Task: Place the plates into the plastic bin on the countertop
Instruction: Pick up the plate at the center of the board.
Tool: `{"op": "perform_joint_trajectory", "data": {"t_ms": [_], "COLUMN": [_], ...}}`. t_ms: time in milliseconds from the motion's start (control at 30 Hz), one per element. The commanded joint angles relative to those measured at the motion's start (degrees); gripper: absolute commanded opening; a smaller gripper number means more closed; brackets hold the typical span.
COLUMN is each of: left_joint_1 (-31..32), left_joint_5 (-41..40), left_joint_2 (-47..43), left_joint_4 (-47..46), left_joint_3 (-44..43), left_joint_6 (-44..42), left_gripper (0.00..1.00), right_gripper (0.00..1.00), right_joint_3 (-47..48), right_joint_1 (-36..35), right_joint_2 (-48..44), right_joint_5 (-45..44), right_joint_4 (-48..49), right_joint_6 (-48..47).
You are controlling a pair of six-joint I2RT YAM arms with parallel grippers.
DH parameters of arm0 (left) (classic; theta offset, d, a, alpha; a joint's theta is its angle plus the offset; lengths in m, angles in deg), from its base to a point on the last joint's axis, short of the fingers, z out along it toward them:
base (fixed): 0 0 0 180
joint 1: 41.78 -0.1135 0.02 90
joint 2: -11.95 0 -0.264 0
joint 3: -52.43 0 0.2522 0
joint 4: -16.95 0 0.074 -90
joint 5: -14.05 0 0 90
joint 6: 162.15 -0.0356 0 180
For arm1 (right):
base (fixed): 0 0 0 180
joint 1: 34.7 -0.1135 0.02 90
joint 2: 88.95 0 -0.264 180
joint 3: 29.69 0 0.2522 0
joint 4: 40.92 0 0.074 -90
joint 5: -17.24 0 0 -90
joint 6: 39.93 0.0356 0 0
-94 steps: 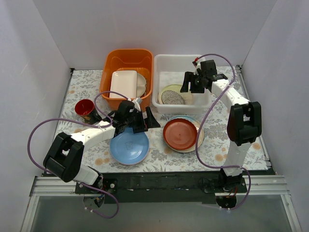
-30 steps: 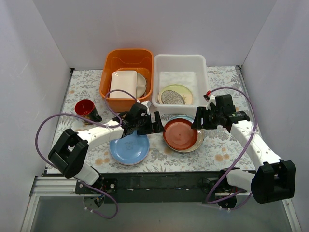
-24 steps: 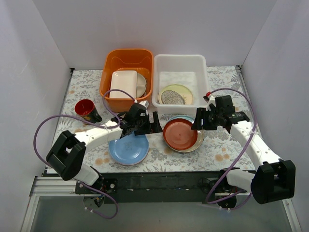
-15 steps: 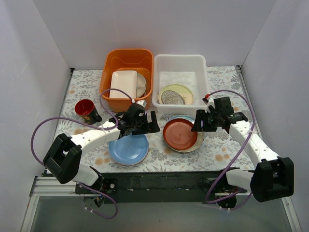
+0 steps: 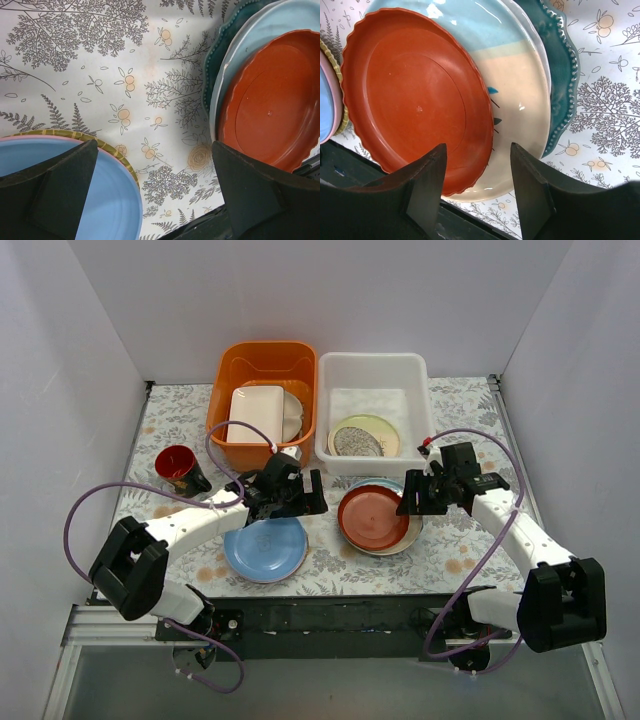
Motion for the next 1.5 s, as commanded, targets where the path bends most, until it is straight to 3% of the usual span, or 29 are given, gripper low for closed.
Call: {"op": "perform_joint_trajectory", "data": {"t_ms": [0, 1067, 1467], "left_joint_1": [0.1, 0.0, 0.0], "left_joint_5": [-1.6, 0.0, -0.2], "left_joint_2": [-2.5, -0.7, -0.6], "left_joint_4": [0.8, -0.4, -0.7], "left_joint_3": [-2.1, -4.3, -3.9], "left_joint_6": [-0.7, -0.3, -0.3], "left_gripper": [0.98, 0.98, 0.98], "right_gripper": [0.59, 0.33, 0.07], "right_joint_3": [-0.9, -4.2, -4.1], "right_joint_1": [-0.2, -0.2, -0.2], "right_joint_2": [0.7, 3.3, 3.5], "right_joint_5": [0.4, 1.9, 1.4], "right_joint_4": [2.2, 5.4, 5.4], "right_joint_6": [-1.1, -0.5, -0.6]}}
